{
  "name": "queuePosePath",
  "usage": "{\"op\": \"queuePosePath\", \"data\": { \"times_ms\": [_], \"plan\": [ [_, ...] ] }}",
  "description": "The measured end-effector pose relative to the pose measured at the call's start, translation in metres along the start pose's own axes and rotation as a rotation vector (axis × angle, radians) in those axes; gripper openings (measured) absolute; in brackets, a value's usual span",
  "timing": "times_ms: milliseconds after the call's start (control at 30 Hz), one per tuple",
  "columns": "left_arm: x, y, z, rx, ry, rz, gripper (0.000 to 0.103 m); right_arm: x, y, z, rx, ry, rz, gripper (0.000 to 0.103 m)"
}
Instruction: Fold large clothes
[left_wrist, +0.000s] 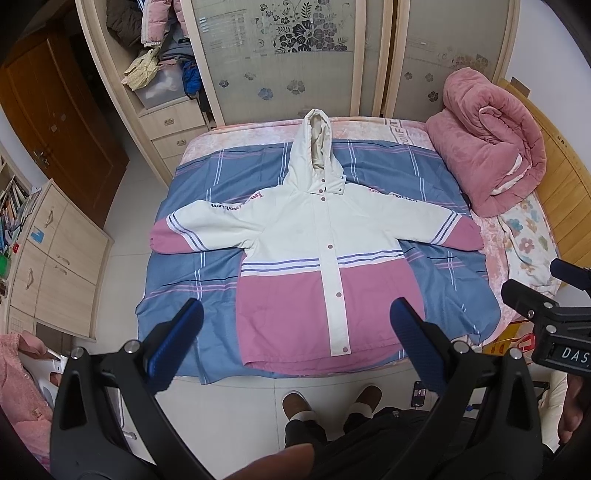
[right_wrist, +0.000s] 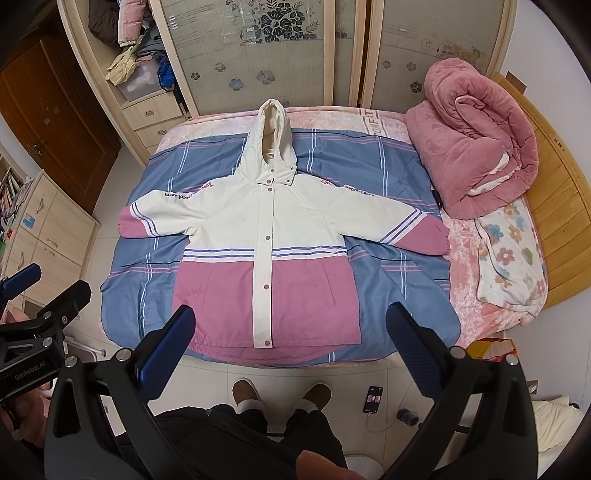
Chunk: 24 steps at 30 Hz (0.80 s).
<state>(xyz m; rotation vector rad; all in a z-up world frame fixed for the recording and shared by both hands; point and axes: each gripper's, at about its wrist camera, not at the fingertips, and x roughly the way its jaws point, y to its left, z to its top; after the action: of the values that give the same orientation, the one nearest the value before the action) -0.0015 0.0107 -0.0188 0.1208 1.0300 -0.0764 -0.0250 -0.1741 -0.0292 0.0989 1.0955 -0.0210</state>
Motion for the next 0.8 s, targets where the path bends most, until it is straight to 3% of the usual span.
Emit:
{"op": "queuePosePath", "data": {
  "times_ms": [800],
  "plan": [
    [-0.0004, -0.0041, 0.0017, 0.010, 0.000, 0.006, 0.101, 0.0001, -0.0002, 0.0011, -0.001, 0.001, -0.002, 0.102]
  ]
}}
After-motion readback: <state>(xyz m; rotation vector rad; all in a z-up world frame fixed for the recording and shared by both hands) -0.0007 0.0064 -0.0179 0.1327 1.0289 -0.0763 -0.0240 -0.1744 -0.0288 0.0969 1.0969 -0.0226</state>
